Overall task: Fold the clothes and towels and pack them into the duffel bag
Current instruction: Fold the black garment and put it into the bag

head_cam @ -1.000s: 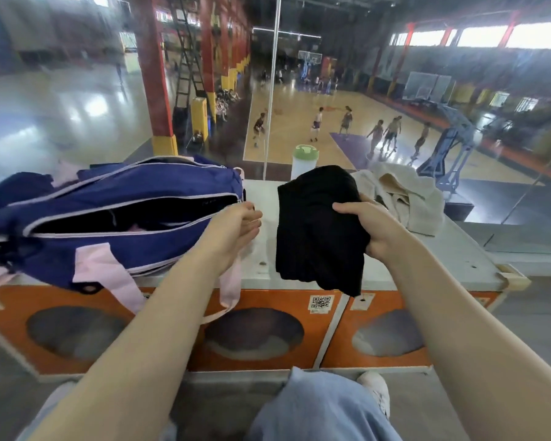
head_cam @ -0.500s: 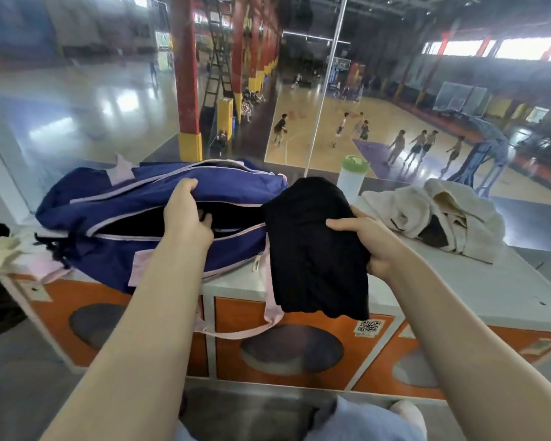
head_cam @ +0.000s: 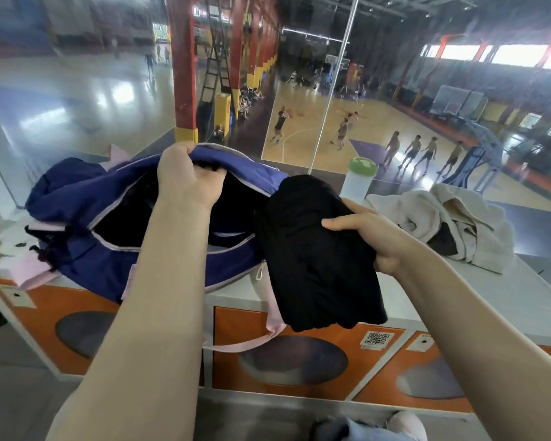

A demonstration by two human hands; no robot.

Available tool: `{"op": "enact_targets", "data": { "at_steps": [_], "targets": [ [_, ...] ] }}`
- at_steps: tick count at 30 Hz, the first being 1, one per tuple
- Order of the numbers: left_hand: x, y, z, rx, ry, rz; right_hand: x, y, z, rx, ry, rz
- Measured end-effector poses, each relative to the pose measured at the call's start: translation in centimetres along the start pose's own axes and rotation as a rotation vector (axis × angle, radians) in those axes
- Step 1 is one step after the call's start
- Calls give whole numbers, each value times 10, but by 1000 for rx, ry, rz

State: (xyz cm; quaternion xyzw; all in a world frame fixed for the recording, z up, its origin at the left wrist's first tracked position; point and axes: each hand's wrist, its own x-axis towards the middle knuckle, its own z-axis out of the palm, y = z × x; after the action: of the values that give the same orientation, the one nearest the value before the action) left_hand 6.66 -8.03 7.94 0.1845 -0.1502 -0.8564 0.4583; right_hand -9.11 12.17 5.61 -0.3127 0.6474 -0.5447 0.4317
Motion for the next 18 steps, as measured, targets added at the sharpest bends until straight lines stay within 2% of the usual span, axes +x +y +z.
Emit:
{"op": "enact_targets", "data": {
  "at_steps": [4,7,10,14,18],
  "targets": [
    [0,7,0,48,-59,-15,0,-10,8,-45,-90,-20],
    [7,13,-6,-6,-135,-121,6,-16,20,-29,-206,-28],
    [12,16,-11,-7,-141,-135,27,-16,39,-51,-314,14],
    [10,17,-16,2,-185,-111,60,-3,71,-177,-236,111],
    [9,14,-13,-19,-199,-98,78,6,97,-227,-162,90]
  ]
}}
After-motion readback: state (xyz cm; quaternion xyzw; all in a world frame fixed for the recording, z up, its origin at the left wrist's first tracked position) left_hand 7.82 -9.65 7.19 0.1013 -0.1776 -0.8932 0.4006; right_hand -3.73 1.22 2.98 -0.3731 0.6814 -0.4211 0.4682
